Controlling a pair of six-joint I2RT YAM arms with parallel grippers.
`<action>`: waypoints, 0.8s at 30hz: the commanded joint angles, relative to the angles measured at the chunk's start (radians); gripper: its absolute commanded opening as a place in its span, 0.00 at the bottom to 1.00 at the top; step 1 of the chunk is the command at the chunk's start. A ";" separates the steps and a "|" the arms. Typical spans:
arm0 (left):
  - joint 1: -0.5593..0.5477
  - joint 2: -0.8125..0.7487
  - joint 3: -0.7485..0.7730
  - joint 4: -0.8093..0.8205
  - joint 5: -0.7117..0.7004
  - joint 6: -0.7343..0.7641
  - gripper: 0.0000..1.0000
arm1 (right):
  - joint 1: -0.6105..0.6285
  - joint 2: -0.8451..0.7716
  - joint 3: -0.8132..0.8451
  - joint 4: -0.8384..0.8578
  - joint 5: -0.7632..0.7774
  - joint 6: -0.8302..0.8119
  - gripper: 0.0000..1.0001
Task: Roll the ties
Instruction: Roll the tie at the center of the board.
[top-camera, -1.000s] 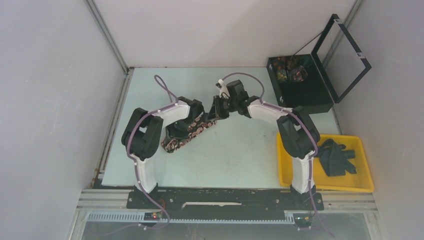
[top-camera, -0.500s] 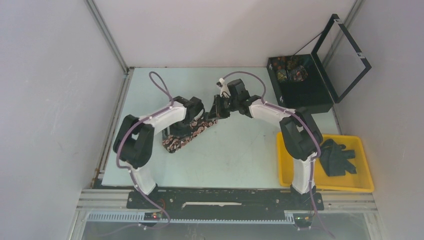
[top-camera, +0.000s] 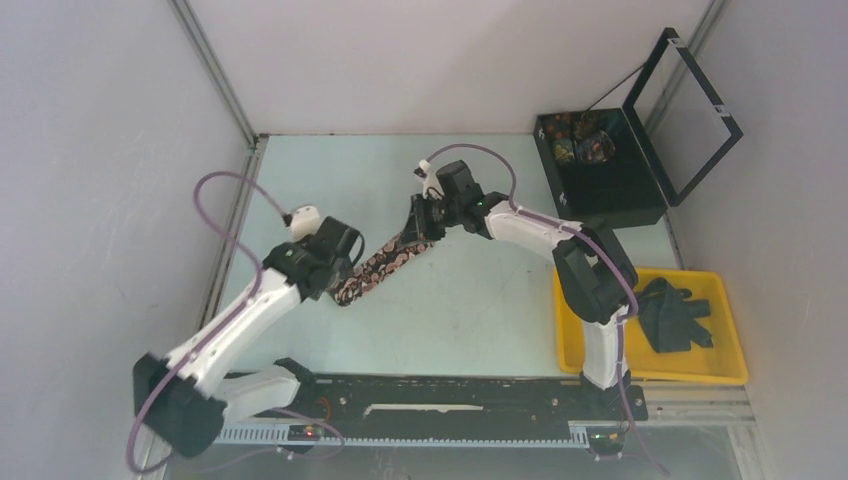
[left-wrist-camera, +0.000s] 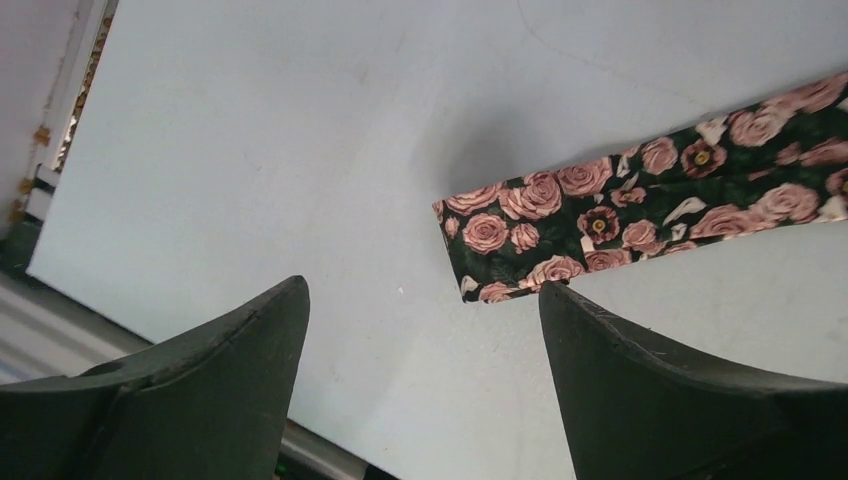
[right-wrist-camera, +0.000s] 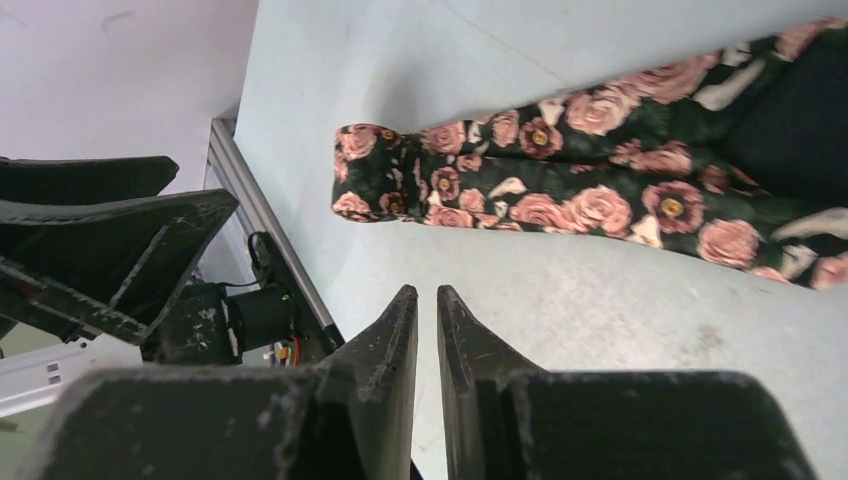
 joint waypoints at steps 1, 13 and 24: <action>-0.004 -0.221 -0.134 0.137 -0.083 -0.028 0.92 | 0.050 0.041 0.105 -0.013 0.001 -0.018 0.16; 0.155 -0.605 -0.487 0.307 0.168 -0.082 1.00 | 0.178 0.261 0.433 -0.152 -0.022 -0.036 0.26; 0.195 -0.697 -0.521 0.285 0.178 -0.125 0.95 | 0.233 0.411 0.644 -0.258 -0.010 -0.056 0.24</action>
